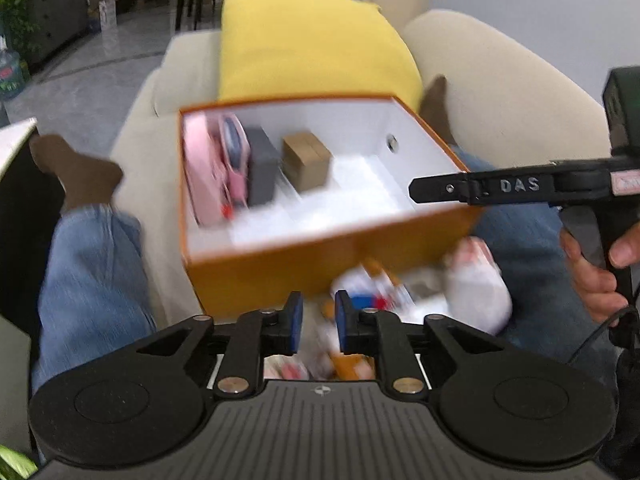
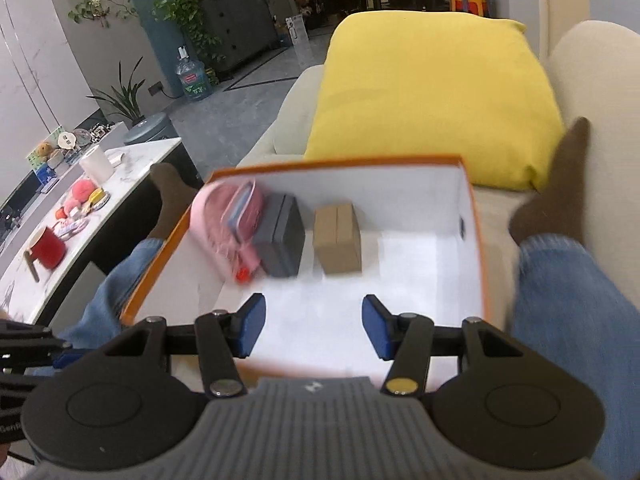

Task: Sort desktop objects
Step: 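Reach both tools back to the pile and grasp the dark photo card box with the left tool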

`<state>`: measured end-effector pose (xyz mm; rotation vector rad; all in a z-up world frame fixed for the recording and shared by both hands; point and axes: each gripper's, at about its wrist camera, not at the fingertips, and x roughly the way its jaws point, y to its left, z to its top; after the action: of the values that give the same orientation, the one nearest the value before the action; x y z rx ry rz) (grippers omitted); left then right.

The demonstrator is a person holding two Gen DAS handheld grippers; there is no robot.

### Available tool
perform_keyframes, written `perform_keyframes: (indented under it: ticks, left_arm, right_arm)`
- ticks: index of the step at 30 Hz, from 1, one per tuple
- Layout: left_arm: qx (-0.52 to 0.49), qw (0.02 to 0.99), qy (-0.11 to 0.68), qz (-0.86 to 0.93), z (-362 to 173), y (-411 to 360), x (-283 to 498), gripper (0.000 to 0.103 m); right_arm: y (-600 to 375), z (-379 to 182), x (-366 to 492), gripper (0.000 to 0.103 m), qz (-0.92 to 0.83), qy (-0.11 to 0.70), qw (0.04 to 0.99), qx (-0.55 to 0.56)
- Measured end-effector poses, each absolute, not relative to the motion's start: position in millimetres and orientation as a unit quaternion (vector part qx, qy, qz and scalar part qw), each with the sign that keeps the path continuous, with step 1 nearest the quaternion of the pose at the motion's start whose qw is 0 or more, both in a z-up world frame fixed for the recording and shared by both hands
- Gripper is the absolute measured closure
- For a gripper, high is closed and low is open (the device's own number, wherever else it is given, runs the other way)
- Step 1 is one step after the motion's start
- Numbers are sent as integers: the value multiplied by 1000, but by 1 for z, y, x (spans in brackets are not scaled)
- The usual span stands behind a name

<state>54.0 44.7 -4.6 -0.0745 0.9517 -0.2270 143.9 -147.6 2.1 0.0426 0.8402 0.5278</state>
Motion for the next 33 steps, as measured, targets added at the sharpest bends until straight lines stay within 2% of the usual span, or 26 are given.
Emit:
perform_keyframes:
  ticks: [8, 12, 21, 28, 33]
  left_arm:
    - [-85, 847, 513, -114, -51, 28, 19, 69]
    - [-109, 831, 536, -104, -79, 21, 14, 52]
    - [-155, 796, 581, -64, -121, 18, 23, 51]
    - [-212, 772, 594, -80, -140, 28, 31, 36]
    - [-217, 769, 596, -86, -146, 29, 32, 35]
  right_arm:
    - [-168, -38, 68, 47, 242, 444, 862, 21]
    - [-178, -58, 53, 47, 231, 467, 853, 37]
    - [-180, -88, 51, 49, 213, 496, 841, 35]
    - [-179, -100, 58, 50, 214, 512, 831, 37]
    - [-178, -102, 62, 50, 217, 516, 828, 40]
